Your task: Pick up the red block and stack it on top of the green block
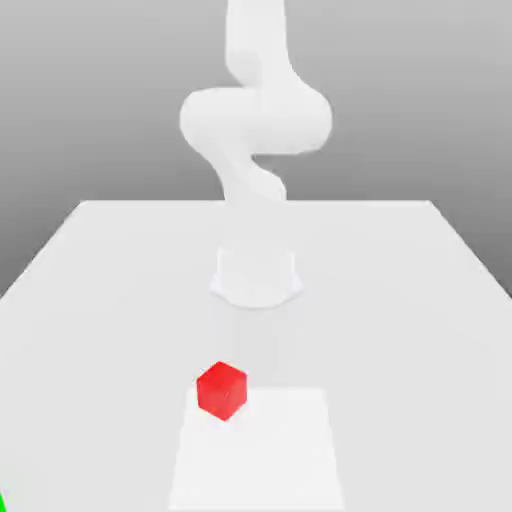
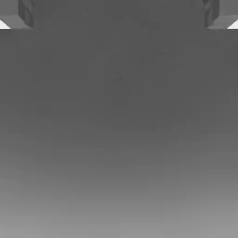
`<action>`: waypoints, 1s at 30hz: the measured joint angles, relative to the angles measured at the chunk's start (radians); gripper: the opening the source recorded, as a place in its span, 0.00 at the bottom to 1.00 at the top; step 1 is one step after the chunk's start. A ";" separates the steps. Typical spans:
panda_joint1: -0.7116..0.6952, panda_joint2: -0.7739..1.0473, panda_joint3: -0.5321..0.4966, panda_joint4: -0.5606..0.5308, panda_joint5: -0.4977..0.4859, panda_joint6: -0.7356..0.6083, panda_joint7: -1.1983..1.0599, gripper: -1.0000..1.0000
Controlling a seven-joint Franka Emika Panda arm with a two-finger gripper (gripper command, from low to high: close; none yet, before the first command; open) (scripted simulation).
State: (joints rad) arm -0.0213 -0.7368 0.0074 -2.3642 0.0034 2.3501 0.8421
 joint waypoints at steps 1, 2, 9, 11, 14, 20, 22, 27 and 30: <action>-0.010 0.031 0.004 -0.031 0.002 0.024 0.021 0.50; -0.020 0.062 0.007 -0.061 0.003 0.048 0.041 0.50; -0.090 0.277 0.035 -0.271 0.014 0.213 0.184 0.50; -0.109 0.341 0.042 -0.333 0.015 0.262 0.229 0.50; -0.137 0.447 0.049 -0.432 0.016 0.341 0.302 0.50; -0.175 0.752 0.043 -0.539 -0.010 0.575 0.421 0.50; -0.165 0.830 0.031 -0.532 -0.028 0.641 0.437 0.50; -0.153 0.904 0.016 -0.522 -0.044 0.704 0.449 0.00; -0.149 0.922 0.011 -0.520 -0.049 0.721 0.453 0.00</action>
State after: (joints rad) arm -0.1703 0.1854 0.0182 -2.8841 -0.0455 3.0710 1.2948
